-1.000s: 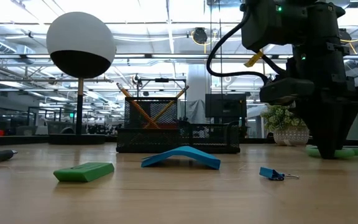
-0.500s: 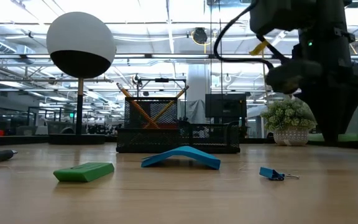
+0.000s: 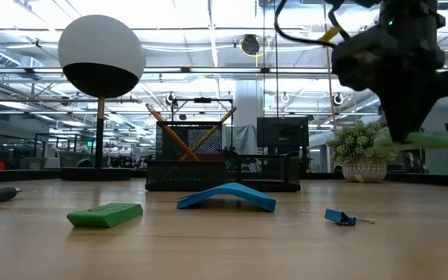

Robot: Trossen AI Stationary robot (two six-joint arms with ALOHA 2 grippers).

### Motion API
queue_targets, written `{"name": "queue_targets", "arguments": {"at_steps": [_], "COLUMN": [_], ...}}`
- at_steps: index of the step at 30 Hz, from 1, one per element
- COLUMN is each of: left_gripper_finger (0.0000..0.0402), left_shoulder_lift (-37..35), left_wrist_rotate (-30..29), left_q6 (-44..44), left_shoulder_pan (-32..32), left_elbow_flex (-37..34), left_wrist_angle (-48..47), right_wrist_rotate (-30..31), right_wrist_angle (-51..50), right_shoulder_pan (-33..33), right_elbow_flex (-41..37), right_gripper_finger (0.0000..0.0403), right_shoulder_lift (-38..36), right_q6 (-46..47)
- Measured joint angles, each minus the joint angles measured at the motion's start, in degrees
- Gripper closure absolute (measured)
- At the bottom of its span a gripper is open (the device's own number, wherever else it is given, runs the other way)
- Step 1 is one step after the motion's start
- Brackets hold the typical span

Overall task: Pick and place office supplies into organizer
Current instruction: Put the green scissor into the black desk organizer

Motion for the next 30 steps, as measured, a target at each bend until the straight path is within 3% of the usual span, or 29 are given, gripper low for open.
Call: {"name": "queue_targets", "arguments": {"at_steps": [8,16,30], "left_gripper_finger": [0.0236,0.0236,0.0236], "left_shoulder_lift": [0.01,0.02,0.02], "left_wrist_rotate": [0.02,0.00,0.01], "left_q6": [0.00,0.02,0.02], "left_shoulder_pan": [0.00,0.00,0.00], "left_elbow_flex": [0.00,0.00,0.00], "left_wrist_angle": [0.00,0.00,0.00], "right_wrist_rotate": [2.85,8.99,10.94], "right_wrist_angle": [2.21,11.05,29.11], "right_shoulder_pan": [0.00,-0.07,-0.46], "right_elbow_flex": [0.00,0.03,0.07], "right_gripper_finger": [0.0393,0.0393,0.0393], "right_shoulder_lift": [-6.12,-11.48,-12.33], "right_q6": [-0.09,-0.40,-4.65]}}
